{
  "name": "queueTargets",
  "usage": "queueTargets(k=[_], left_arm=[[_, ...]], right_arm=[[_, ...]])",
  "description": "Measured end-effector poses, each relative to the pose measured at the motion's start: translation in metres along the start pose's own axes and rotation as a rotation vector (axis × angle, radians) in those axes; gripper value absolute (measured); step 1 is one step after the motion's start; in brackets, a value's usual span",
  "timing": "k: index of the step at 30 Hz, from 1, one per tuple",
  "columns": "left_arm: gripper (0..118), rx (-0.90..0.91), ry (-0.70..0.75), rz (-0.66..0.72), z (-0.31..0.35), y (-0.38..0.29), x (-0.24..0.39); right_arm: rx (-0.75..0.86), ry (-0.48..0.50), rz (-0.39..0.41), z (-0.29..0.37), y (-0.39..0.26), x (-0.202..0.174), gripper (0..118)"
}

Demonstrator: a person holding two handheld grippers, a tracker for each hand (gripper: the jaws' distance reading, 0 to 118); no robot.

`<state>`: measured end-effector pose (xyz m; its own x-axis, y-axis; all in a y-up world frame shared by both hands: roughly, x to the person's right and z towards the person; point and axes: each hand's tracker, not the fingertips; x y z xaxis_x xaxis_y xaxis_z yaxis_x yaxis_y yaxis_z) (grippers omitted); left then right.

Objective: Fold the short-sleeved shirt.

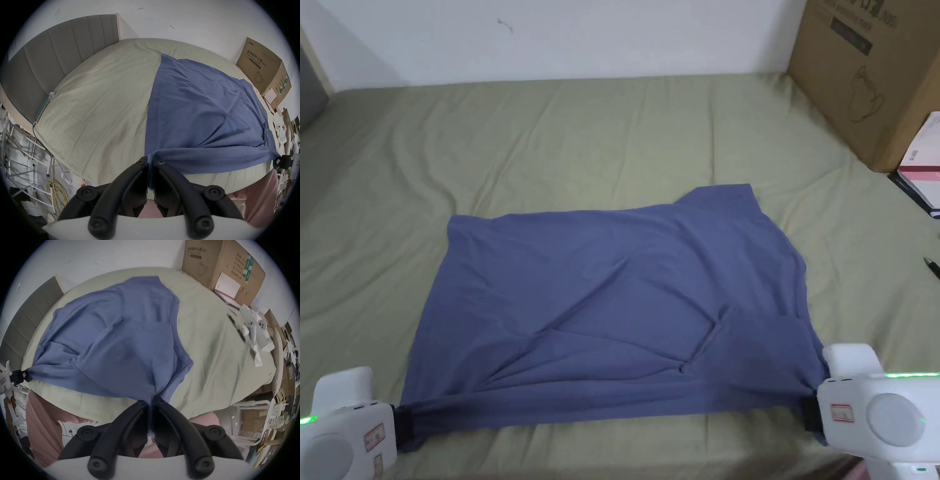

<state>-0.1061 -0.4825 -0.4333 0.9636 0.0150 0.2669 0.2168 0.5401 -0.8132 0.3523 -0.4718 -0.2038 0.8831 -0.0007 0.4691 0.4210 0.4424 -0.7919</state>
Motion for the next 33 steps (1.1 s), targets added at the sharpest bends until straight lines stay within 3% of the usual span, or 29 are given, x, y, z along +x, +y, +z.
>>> queueTargets(k=[7,14,15,16,18,19,23,24,26,27,28,33], left_arm=[[6,0.015,0.017,-0.021,0.010,0.039,0.006],[10,0.030,0.067,-0.113,-0.032,0.115,0.033],[30,0.031,0.069,-0.107,-0.038,0.121,0.037],[54,0.034,0.070,-0.105,-0.043,0.126,0.039],[111,0.033,0.117,-0.102,-0.050,0.135,0.038],[116,0.027,0.130,-0.090,-0.048,0.136,0.036],[110,0.068,0.088,-0.034,-0.024,0.125,0.021],[88,0.059,0.085,-0.025,-0.018,0.119,0.017],[16,0.060,0.042,-0.007,-0.005,0.102,0.011],[5,0.061,0.021,0.001,0.000,0.092,0.006],[0,0.046,0.024,0.008,0.001,0.083,0.006],[2,0.008,-0.002,0.008,-0.003,0.045,0.006]], right_arm=[[0.049,0.016,-0.009,0.018,0.046,0.009,4],[0.007,0.034,-0.007,-0.041,0.134,0.019,5],[-0.002,0.033,-0.013,-0.049,0.142,0.020,13],[-0.026,0.027,0.006,-0.056,0.148,0.019,31],[-0.027,-0.051,0.033,-0.062,0.154,0.018,91],[-0.019,-0.067,0.054,-0.063,0.155,0.019,95],[0.029,-0.048,0.038,-0.032,0.143,0.021,90],[0.054,-0.030,0.014,-0.029,0.140,0.027,68],[0.103,0.020,-0.007,-0.011,0.125,0.030,6],[0.125,0.027,-0.018,-0.006,0.114,0.029,1],[0.133,0.014,-0.031,-0.001,0.103,0.026,1],[0.084,0.050,-0.077,-0.006,0.058,0.019,0]])
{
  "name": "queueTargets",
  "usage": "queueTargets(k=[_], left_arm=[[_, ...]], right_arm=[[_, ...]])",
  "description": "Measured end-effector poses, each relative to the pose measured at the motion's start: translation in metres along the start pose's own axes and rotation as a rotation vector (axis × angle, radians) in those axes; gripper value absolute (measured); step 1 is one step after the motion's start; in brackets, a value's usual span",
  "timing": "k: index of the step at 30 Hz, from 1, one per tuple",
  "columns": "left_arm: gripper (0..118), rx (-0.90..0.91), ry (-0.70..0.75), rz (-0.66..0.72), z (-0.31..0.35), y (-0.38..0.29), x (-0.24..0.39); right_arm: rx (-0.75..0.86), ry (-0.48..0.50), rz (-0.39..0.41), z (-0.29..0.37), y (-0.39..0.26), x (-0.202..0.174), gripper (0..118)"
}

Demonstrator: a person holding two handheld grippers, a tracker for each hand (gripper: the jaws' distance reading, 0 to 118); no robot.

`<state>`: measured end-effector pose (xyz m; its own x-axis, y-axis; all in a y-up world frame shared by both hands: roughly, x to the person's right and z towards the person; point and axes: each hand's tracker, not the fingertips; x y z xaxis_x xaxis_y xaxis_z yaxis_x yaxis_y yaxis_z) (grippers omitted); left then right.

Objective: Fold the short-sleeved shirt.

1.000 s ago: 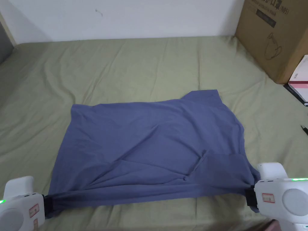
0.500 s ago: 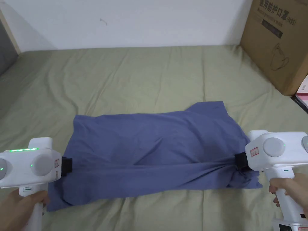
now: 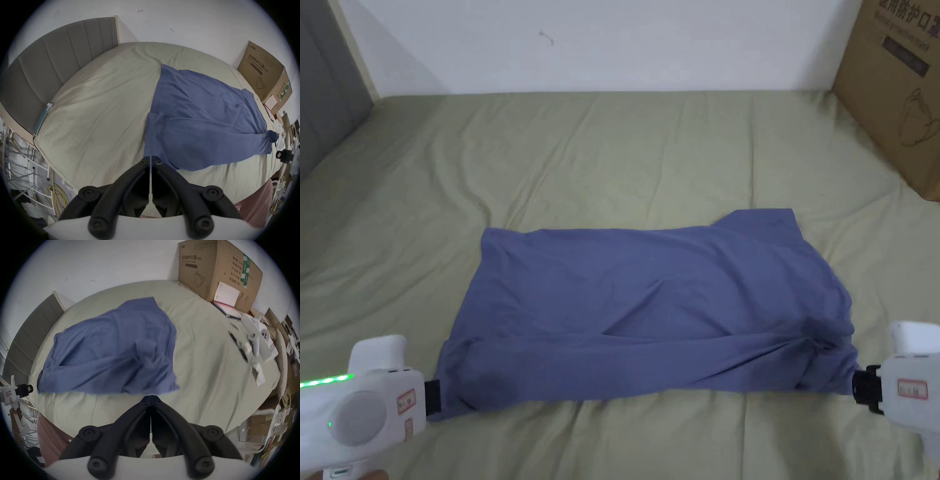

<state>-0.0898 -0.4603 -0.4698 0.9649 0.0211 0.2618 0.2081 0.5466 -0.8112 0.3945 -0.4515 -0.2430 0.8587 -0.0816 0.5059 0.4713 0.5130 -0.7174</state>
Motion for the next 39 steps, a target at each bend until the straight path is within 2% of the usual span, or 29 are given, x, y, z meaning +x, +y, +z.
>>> queueTargets(k=[1,2,3,4,5,6,8,10,11,12,13,14,15,20,21,23,25,26,28,29,35,39], left_arm=[[3,0.006,-0.005,0.010,-0.002,-0.002,0.000],[16,0.023,-0.015,0.035,-0.011,0.001,-0.003],[64,0.020,-0.021,0.054,-0.016,0.003,-0.004],[100,-0.009,-0.025,0.066,-0.025,0.005,-0.004],[114,-0.044,-0.031,0.081,-0.036,0.005,-0.005],[108,-0.055,-0.030,0.088,-0.044,0.005,-0.003],[86,-0.085,-0.025,0.087,-0.059,0.003,-0.001],[81,-0.134,0.009,0.081,-0.074,-0.002,0.004],[71,-0.104,-0.003,0.075,-0.069,-0.001,0.005],[37,-0.111,0.006,0.057,-0.062,0.004,0.007],[8,-0.083,0.007,0.029,-0.056,0.008,0.006],[7,-0.075,-0.009,0.039,-0.051,0.011,0.006],[7,-0.081,-0.048,0.064,-0.050,0.015,0.005],[7,-0.076,-0.041,0.067,-0.038,0.022,0.008],[7,-0.076,-0.040,0.066,-0.037,0.023,0.008],[7,-0.075,-0.043,0.057,-0.033,0.024,0.009],[7,-0.077,-0.042,0.042,-0.033,0.025,0.009],[7,-0.081,-0.048,0.042,-0.033,0.026,0.009],[7,-0.080,-0.044,0.037,-0.029,0.025,0.009],[7,-0.076,-0.047,0.028,-0.028,0.025,0.009],[7,-0.056,-0.024,-0.063,-0.007,0.021,0.012],[7,-0.070,0.000,-0.075,-0.001,0.006,0.000]], right_arm=[[-0.019,0.007,-0.018,-0.002,-0.006,0.001,0],[-0.033,0.017,-0.049,-0.004,-0.012,0.003,0],[-0.039,0.030,-0.078,-0.013,-0.016,0.007,0],[-0.049,0.034,-0.098,-0.014,-0.019,0.010,0],[-0.052,0.036,-0.111,-0.014,-0.023,0.012,0],[-0.050,0.040,-0.119,-0.013,-0.027,0.013,0],[-0.056,0.041,-0.127,-0.011,-0.032,0.016,0],[-0.052,0.049,-0.149,-0.010,-0.034,0.020,0],[-0.048,0.066,-0.165,-0.010,-0.034,0.022,1],[-0.041,0.083,-0.183,-0.009,-0.033,0.025,11],[-0.032,0.102,-0.199,-0.010,-0.030,0.028,32],[-0.026,0.092,-0.199,-0.013,-0.023,0.030,53],[-0.016,0.085,-0.203,-0.015,-0.017,0.030,70],[0.022,0.093,-0.178,-0.046,0.027,0.026,70],[0.005,0.091,-0.158,-0.056,0.034,0.024,62],[-0.047,0.045,-0.069,-0.080,0.041,0.019,15],[-0.106,-0.015,-0.024,-0.098,0.038,0.018,13],[-0.091,0.032,-0.064,-0.093,0.035,0.017,13],[-0.056,0.013,0.020,-0.082,0.033,0.013,11],[-0.060,0.012,0.028,-0.078,0.032,0.012,11],[-0.029,0.015,-0.005,-0.036,0.025,0.013,11],[-0.061,0.012,-0.014,-0.020,0.001,0.019,11]])
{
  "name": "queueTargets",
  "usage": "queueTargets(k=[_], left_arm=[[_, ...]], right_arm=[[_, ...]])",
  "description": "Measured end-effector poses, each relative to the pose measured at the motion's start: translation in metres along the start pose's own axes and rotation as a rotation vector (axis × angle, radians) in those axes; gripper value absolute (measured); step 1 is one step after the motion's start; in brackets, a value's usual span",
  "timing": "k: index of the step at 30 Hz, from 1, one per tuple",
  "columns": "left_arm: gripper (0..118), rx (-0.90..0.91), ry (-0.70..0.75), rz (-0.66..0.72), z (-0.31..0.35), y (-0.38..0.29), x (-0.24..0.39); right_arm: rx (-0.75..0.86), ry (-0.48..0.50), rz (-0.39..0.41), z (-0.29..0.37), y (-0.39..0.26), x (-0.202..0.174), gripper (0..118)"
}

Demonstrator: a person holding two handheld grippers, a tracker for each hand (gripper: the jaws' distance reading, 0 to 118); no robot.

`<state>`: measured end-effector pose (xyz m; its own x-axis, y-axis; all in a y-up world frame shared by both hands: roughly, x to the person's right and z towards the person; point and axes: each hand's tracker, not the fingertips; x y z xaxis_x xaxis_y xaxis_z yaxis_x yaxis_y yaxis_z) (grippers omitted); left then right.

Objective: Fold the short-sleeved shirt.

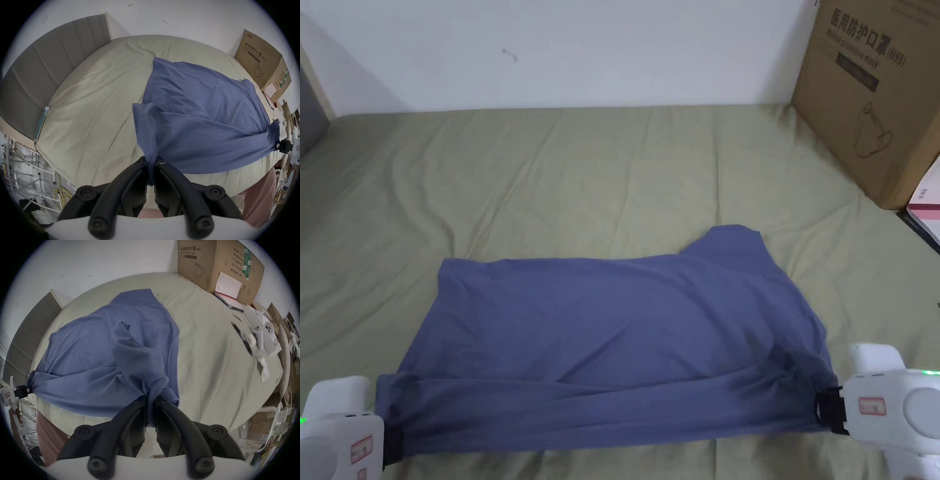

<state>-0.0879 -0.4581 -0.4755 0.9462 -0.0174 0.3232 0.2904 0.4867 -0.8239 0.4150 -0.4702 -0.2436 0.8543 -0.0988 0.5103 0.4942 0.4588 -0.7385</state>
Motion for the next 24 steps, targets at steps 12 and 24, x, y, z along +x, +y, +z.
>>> queueTargets(k=[12,24], left_arm=[[97,0.015,0.040,-0.056,0.015,-0.028,0.002],[0,0.158,-0.079,-0.028,0.007,0.045,0.056]], right_arm=[[0.024,-0.029,-0.012,0.029,-0.026,0.013,87],[0.141,0.099,-0.047,0.011,0.054,-0.023,0]])
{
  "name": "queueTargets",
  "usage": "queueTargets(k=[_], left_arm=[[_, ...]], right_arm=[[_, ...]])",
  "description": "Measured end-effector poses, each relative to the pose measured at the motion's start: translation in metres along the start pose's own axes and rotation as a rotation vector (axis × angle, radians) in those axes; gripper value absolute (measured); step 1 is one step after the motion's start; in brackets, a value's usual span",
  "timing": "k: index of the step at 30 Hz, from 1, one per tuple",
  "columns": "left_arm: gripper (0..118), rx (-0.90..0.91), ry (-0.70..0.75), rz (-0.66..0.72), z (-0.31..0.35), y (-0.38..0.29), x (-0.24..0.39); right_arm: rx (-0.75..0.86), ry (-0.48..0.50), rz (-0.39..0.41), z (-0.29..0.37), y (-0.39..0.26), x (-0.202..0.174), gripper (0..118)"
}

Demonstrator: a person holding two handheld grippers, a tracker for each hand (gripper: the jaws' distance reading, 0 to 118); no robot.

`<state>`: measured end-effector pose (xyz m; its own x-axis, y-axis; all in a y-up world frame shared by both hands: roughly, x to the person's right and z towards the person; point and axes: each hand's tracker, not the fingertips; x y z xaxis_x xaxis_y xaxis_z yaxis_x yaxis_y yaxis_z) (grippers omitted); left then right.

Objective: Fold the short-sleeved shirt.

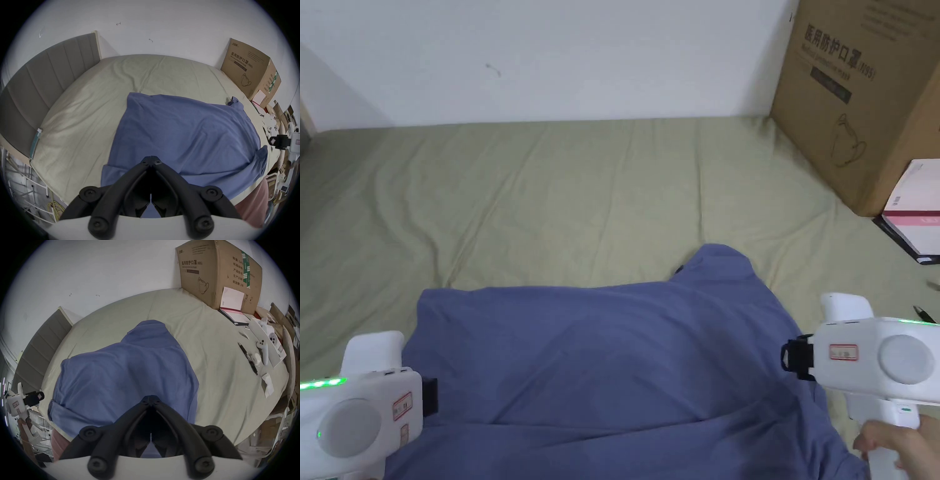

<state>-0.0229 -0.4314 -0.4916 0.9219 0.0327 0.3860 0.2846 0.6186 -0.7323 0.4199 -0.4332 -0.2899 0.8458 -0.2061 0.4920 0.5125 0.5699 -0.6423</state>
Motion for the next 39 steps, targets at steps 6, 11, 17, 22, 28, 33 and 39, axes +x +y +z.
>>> queueTargets(k=[6,11,17,22,28,33,39], left_arm=[[0,-0.018,-0.022,0.005,-0.021,0.018,-0.001],[0,-0.043,-0.046,0.048,-0.048,0.038,-0.006],[0,-0.077,-0.013,0.062,-0.067,0.044,-0.009],[0,-0.100,0.008,0.065,-0.073,0.046,-0.013],[0,-0.098,0.017,0.079,-0.073,0.051,-0.018],[51,-0.027,0.008,0.156,-0.087,0.082,-0.041],[106,-0.050,0.011,0.117,-0.151,0.152,-0.047]], right_arm=[[0.012,-0.020,0.038,-0.044,0.063,0.002,0],[-0.126,-0.051,0.057,-0.129,0.141,0.024,95],[-0.233,-0.143,0.049,-0.208,0.173,0.048,97],[-0.195,-0.138,0.017,-0.205,0.171,0.052,77],[-0.154,-0.119,0.095,-0.191,0.166,0.024,0],[-0.139,-0.106,0.043,-0.181,0.172,0.026,0],[-0.142,-0.116,0.093,-0.178,0.172,0.022,0]])
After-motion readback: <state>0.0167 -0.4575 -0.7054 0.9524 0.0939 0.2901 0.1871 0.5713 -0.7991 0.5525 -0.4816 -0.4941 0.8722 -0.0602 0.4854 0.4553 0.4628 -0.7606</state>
